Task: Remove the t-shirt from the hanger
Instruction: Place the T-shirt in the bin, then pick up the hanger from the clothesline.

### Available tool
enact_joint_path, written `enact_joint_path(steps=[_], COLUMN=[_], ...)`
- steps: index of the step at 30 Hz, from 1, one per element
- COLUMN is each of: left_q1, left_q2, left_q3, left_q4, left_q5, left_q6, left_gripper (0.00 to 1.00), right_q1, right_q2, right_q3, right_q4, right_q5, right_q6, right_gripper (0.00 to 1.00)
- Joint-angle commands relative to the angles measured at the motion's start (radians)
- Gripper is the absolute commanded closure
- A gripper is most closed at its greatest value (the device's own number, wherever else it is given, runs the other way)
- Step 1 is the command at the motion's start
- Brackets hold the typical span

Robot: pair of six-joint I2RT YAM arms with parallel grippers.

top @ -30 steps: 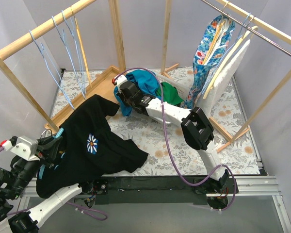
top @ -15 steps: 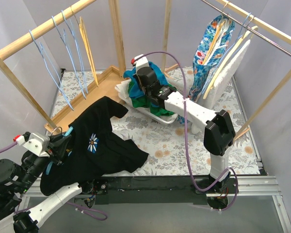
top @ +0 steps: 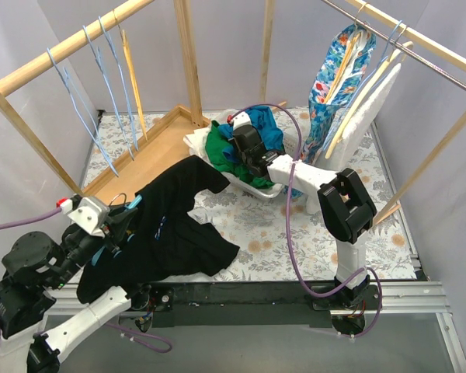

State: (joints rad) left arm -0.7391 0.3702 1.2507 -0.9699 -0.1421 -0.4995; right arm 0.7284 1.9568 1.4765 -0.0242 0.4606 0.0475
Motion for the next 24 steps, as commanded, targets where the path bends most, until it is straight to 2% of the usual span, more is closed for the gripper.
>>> enact_joint_path(steps=[1,5,6,8,9,12,13,18,24], left_q1=[-0.005,-0.005,-0.005,-0.005,-0.005,-0.005,-0.005,-0.005,-0.005], left_q2=[0.044,0.050,0.050,0.046,0.045,0.049,0.053,0.052,0.047], left_q3=[-0.016,-0.030,-0.031,-0.034,-0.034,-0.039,-0.043,-0.071,-0.125], left_q4=[0.122,0.135,0.138,0.143,0.146,0.143,0.145,0.154,0.186], left_q5=[0.050,0.061,0.062,0.071,0.078,0.104,0.110,0.141,0.193], left_q6=[0.022,0.026,0.024,0.024,0.022,0.018,0.018,0.010,-0.001], left_gripper=[1.00,1.00,1.00,1.00,1.00,1.00,1.00,1.00,1.00], right_q1=[0.019,0.032,0.040,0.049,0.060,0.077,0.078,0.083,0.111], right_q2=[0.037,0.011,-0.011,-0.038,-0.067,-0.139,-0.160,-0.294,-0.409], right_q3=[-0.083,-0.081,-0.076,-0.053,-0.045,-0.025,-0.024,-0.025,-0.038], right_q4=[-0.026,-0.037,-0.040,-0.048,-0.051,-0.057,-0.053,-0.051,-0.063], right_q5=[-0.109,-0.083,-0.073,-0.044,-0.031,-0.033,-0.037,-0.106,-0.169], right_q6=[0.074,0.077,0.074,0.066,0.065,0.045,0.046,0.061,0.011], right_gripper=[0.99,0.99,0.94,0.80,0.65,0.47,0.44,0.36,0.34])
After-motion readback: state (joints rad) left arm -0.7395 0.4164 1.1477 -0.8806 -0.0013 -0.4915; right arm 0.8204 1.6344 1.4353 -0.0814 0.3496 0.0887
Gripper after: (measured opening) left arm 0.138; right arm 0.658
